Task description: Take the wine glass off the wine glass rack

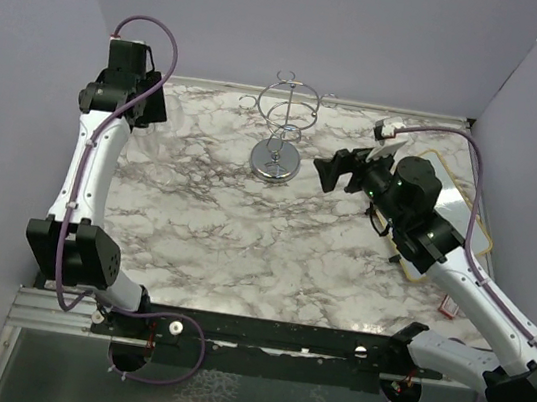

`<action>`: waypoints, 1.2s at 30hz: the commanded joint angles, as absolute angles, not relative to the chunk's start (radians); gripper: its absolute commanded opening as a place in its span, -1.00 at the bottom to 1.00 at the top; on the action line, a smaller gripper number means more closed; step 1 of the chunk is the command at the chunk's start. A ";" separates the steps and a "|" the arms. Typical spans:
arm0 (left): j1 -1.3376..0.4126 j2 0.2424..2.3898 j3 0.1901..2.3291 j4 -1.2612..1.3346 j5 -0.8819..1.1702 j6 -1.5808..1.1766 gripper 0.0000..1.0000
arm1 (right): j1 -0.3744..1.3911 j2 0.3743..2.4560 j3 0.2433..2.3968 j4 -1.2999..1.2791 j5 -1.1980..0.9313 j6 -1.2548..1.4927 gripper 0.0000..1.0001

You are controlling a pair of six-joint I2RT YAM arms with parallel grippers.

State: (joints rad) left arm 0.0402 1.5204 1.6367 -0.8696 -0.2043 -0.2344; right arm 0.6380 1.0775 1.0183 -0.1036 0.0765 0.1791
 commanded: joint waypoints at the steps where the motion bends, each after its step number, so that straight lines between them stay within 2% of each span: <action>1: 0.047 1.436 1.704 -0.867 -0.145 -0.246 0.39 | 0.638 1.075 1.083 -0.160 0.135 0.184 0.99; 7: 0.043 1.332 1.717 -0.781 0.093 -0.207 0.53 | 0.638 1.038 1.113 -0.211 0.233 0.177 0.99; 16: -0.133 1.142 1.663 -0.525 0.370 -0.131 0.57 | 0.638 0.948 1.237 -0.364 0.304 0.113 0.99; 21: -0.240 1.052 1.645 -0.474 0.308 -0.050 0.59 | 0.638 0.904 1.317 -0.412 0.294 0.123 0.99; 26: -0.336 0.905 1.501 -0.353 0.175 0.022 0.69 | 0.638 0.853 1.313 -0.387 0.295 0.127 0.99; 30: -0.344 0.796 1.372 -0.235 0.113 0.027 0.82 | 0.638 0.839 1.306 -0.379 0.318 0.132 0.99; 36: -0.344 0.745 1.259 -0.153 0.128 -0.009 0.84 | 0.637 0.826 1.290 -0.358 0.340 0.139 0.99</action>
